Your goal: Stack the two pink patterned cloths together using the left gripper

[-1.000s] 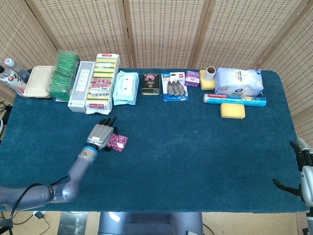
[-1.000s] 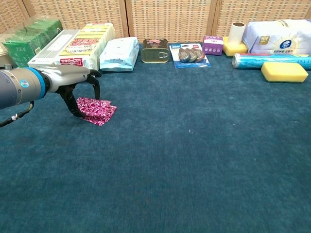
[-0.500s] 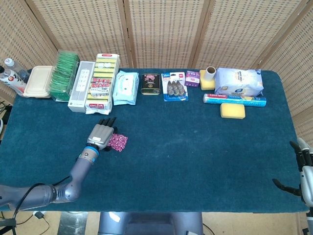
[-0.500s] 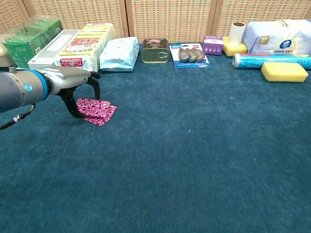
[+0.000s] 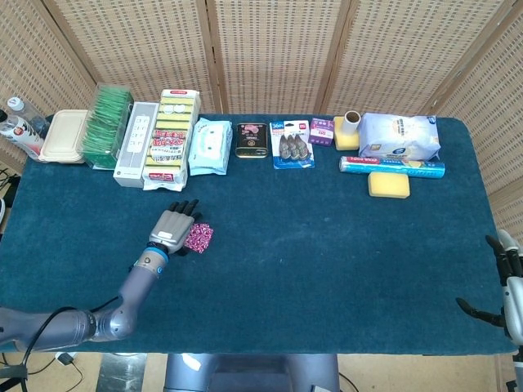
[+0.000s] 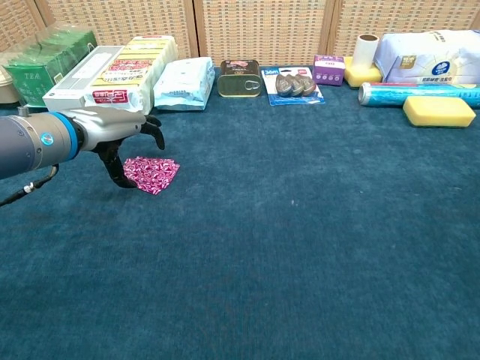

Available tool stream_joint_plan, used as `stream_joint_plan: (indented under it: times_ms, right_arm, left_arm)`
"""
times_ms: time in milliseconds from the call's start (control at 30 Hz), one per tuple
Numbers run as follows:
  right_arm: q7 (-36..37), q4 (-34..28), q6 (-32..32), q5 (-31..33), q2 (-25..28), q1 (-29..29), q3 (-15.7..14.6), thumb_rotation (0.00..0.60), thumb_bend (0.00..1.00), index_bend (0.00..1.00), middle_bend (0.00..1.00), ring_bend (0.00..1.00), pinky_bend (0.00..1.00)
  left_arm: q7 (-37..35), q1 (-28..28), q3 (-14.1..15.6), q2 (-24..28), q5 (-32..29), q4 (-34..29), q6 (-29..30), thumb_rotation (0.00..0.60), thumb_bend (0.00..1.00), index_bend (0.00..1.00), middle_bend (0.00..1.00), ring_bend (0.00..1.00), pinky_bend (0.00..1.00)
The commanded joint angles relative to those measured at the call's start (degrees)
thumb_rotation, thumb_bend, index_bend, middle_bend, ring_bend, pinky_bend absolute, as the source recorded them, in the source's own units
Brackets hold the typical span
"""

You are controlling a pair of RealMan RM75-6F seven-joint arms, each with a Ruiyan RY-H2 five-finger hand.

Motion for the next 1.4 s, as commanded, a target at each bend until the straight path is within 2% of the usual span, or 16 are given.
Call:
stream_joint_plan:
  times_ms: [33,367,767,1100,1400]
  right_arm:
    - [0.04,-0.01,0.03,-0.04,0.02,-0.03,-0.02,0.600,0.00,0.00,0.00,0.00,0.00]
    - [0.47,0.03,0.02,0.14,0.21,-0.04,0.09,0.600,0.00,0.00,0.00,0.00,0.00]
    - [0.79,-0.04,0.23,0.01,0.33,-0.16,0.10,0.600,0.00,0.00,0.00,0.00,0.00]
    - [0.82,-0.14,0.31,0.03,0.43,-0.15,0.19,0.600,0.00,0.00,0.00,0.00,0.00]
    - [0.77,-0.12,0.48,-0.26,0.35,-0.29,0.03,0.600,0.00,0.00,0.00,0.00,0.00]
  left_arm:
    - [0.89,-0.18,0.26,-0.72,-0.13,-0.51,1.31,0.600,0.22,0.19,0.00,0.01,0.07]
    - [3.52,-0.97,-0.92,-3.96,-3.33,1.59,4.04,0.600,0.20,0.16,0.00,0.01,0.07]
    - [5.62,-1.53,-1.09,-5.27,-6.01,1.79,4.05,0.600,0.20,0.16,0.00,0.01,0.07]
    - [5.39,-1.31,-0.83,-4.21,-5.79,-0.19,3.59,0.600,0.20,0.16,0.00,0.01,0.07]
    - [7.08,-1.49,-0.08,-2.32,-8.36,-3.73,4.24,0.600,0.20,0.16,0.00,0.01,0.07]
